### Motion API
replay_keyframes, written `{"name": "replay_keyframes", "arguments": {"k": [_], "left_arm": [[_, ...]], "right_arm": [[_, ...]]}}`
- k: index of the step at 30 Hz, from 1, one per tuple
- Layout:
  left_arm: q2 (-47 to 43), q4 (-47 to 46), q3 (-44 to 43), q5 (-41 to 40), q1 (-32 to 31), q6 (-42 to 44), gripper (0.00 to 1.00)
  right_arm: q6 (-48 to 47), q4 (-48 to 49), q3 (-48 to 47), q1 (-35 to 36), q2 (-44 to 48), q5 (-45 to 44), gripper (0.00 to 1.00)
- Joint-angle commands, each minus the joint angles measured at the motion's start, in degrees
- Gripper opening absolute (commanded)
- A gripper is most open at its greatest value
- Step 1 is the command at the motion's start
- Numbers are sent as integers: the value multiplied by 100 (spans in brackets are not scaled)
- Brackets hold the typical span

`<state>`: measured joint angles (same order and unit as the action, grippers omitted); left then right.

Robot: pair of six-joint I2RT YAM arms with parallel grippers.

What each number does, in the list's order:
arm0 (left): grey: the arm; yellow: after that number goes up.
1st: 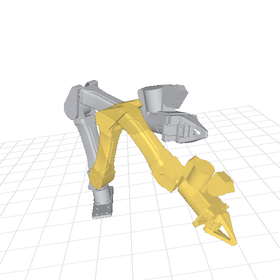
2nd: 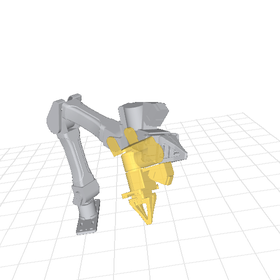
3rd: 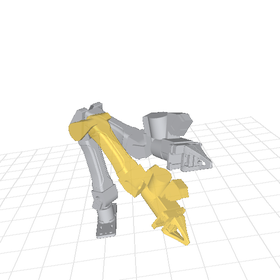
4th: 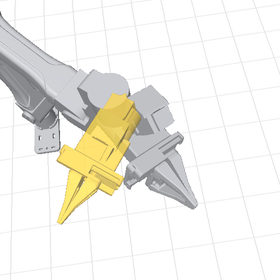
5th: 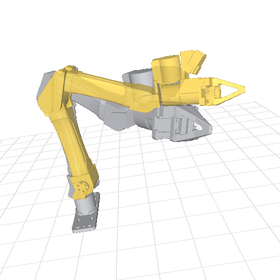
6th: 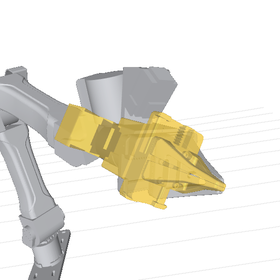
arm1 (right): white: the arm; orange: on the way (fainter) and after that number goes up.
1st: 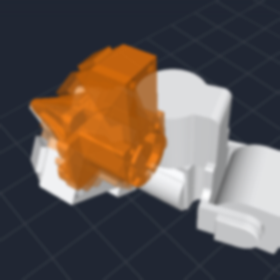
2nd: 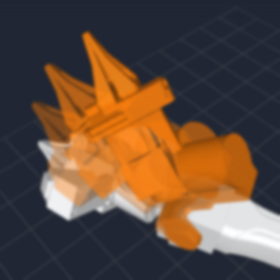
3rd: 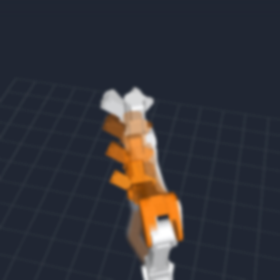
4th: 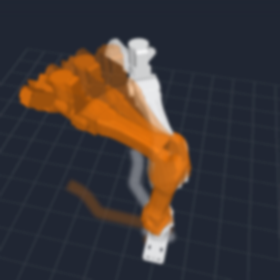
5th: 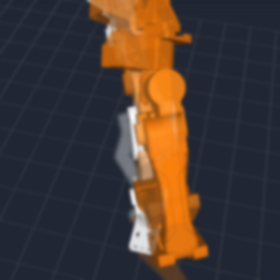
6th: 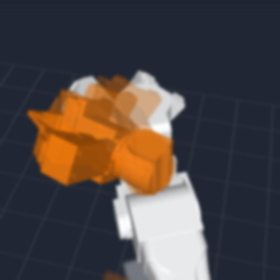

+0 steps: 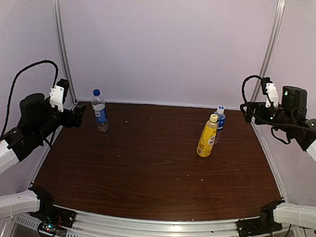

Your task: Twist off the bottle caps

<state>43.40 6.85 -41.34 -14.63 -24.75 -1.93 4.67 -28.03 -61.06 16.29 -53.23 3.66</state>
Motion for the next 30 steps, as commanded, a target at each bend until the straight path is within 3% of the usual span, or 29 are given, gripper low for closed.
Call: {"name": "replay_keyframes", "arguments": {"k": [1, 13, 22, 30], "left_arm": [[-6, -297, 12, -68, -30, 71, 98], [-7, -235, -10, -22, -30, 80, 98], [237, 179, -344, 205, -30, -6, 98], [599, 425, -556, 450, -38, -1, 98]], "right_arm": [[10, 101, 38, -39, -18, 29, 100], [52, -158, -159, -39, -222, -96, 100], [-36, -621, -855, -4, -245, 211, 100], [-106, -1084, -1313, 626, -818, 129, 100]]}}
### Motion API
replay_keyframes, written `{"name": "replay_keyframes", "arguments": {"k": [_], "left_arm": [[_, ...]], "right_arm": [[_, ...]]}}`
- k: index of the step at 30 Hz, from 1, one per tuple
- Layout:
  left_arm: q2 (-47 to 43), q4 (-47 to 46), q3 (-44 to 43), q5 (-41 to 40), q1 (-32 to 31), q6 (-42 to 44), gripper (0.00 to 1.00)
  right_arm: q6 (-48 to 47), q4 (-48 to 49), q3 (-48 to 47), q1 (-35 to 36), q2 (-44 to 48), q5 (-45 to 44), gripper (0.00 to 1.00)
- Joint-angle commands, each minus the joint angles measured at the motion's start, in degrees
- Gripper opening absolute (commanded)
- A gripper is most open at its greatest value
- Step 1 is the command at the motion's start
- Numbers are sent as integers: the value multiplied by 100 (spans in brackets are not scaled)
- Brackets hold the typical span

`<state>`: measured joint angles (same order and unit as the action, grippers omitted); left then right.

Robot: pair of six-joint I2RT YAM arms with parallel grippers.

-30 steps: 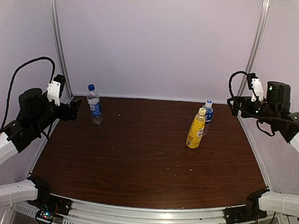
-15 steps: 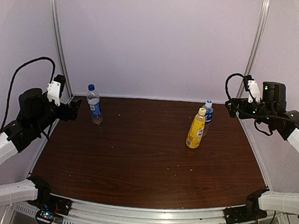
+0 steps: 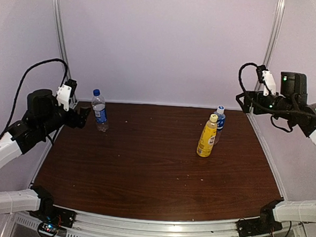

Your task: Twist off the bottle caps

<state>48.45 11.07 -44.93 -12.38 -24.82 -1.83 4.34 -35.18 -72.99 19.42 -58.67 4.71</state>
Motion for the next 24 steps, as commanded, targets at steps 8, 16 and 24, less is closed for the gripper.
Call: {"name": "replay_keyframes", "arguments": {"k": [8, 16, 24], "left_arm": [[306, 20, -233, 541, -39, -181, 98], [390, 18, -262, 595, -38, -238, 98], [455, -33, -241, 648, -40, -257, 98]], "right_arm": [[116, -386, -277, 917, -1075, -218, 93], [427, -275, -483, 1012, -1857, -444, 78], [340, -287, -748, 1011, -2543, -573, 70]]}}
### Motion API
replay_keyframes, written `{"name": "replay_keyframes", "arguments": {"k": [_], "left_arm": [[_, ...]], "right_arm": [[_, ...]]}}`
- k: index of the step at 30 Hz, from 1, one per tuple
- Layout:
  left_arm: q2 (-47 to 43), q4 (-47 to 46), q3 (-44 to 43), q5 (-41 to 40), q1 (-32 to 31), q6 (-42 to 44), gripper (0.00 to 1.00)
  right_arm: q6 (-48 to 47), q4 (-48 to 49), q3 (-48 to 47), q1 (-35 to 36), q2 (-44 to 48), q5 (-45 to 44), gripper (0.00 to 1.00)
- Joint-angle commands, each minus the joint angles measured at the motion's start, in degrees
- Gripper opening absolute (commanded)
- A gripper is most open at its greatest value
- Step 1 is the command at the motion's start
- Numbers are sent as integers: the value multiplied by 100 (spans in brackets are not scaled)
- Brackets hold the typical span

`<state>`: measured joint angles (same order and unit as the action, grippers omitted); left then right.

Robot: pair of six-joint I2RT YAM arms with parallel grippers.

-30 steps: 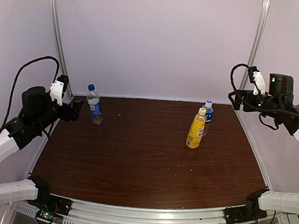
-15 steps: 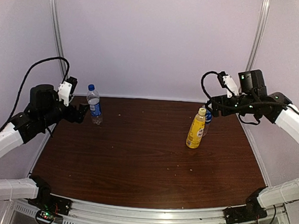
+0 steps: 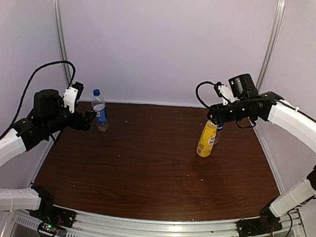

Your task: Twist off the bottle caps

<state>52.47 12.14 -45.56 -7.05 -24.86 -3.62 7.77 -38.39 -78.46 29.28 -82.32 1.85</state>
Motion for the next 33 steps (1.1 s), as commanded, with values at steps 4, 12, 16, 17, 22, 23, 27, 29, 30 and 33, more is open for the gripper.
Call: {"name": "replay_keyframes", "arguments": {"k": [4, 12, 16, 17, 22, 23, 27, 29, 30, 33], "left_arm": [[84, -152, -190, 140, -36, -86, 98], [117, -226, -171, 216, -35, -115, 98], [128, -283, -186, 433, -35, -65, 98], [137, -296, -206, 491, -36, -53, 98], [356, -365, -447, 948, -36, -25, 98], [430, -380, -524, 1054, -44, -25, 98], [835, -496, -852, 1423, -219, 89, 98], [1141, -493, -1089, 1664, -352, 143, 98], [1280, -462, -1198, 1816, -414, 143, 98], [1637, -497, -1432, 2263, -678, 148, 98]], "right_arm": [[-16, 121, -240, 26, -352, -484, 63], [-158, 292, -271, 28, -640, -586, 52], [-208, 295, -356, 29, -746, -353, 42], [-232, 292, -369, 34, -760, -241, 38], [-257, 236, -512, 134, -741, 146, 18], [-263, 177, -575, 180, -734, 186, 15], [-255, 114, -881, 472, -681, 545, 8], [-217, 119, -1090, 625, -679, 812, 5], [-190, 130, -1194, 691, -680, 948, 5], [-21, 286, -1447, 860, -697, 1418, 2]]}}
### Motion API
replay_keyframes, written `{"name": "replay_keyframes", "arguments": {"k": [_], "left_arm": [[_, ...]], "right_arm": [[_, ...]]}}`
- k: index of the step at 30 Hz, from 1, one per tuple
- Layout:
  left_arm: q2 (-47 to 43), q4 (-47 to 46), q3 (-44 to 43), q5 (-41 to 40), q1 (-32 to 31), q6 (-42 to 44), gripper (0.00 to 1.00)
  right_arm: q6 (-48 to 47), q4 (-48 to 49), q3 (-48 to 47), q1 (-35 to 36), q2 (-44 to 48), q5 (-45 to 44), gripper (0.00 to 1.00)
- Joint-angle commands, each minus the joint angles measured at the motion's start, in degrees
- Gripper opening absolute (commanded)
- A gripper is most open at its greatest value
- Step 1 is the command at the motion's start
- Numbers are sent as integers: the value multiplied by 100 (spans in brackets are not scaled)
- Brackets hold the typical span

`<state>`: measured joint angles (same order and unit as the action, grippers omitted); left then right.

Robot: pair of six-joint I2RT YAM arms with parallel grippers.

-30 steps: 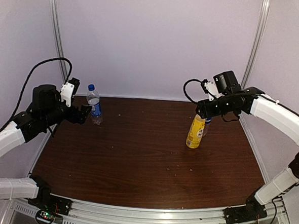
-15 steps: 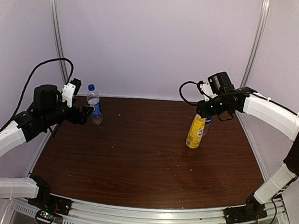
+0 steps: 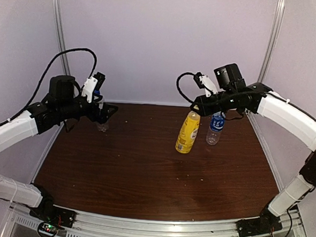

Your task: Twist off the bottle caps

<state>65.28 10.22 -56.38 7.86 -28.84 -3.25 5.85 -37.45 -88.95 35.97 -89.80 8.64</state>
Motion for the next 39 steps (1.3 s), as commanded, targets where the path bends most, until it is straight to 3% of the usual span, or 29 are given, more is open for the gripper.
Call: {"name": "replay_keyframes", "arguments": {"k": [1, 9, 25, 30, 39], "left_arm": [[461, -316, -428, 878, -405, 144, 98], [1388, -700, -994, 1726, -1262, 143, 98], [2028, -1154, -1035, 2145, -1403, -222, 96], [2098, -1171, -1022, 2203, -1414, -273, 89], [2129, -1110, -999, 2250, -1405, -288, 67]], "right_arm": [[229, 258, -474, 228, 32, 907, 2], [529, 414, -1379, 539, -454, 1944, 0], [896, 693, -1760, 814, -876, 2587, 0], [903, 644, -1865, 837, -948, 2674, 0], [762, 409, -1966, 837, -1013, 2454, 0]]}}
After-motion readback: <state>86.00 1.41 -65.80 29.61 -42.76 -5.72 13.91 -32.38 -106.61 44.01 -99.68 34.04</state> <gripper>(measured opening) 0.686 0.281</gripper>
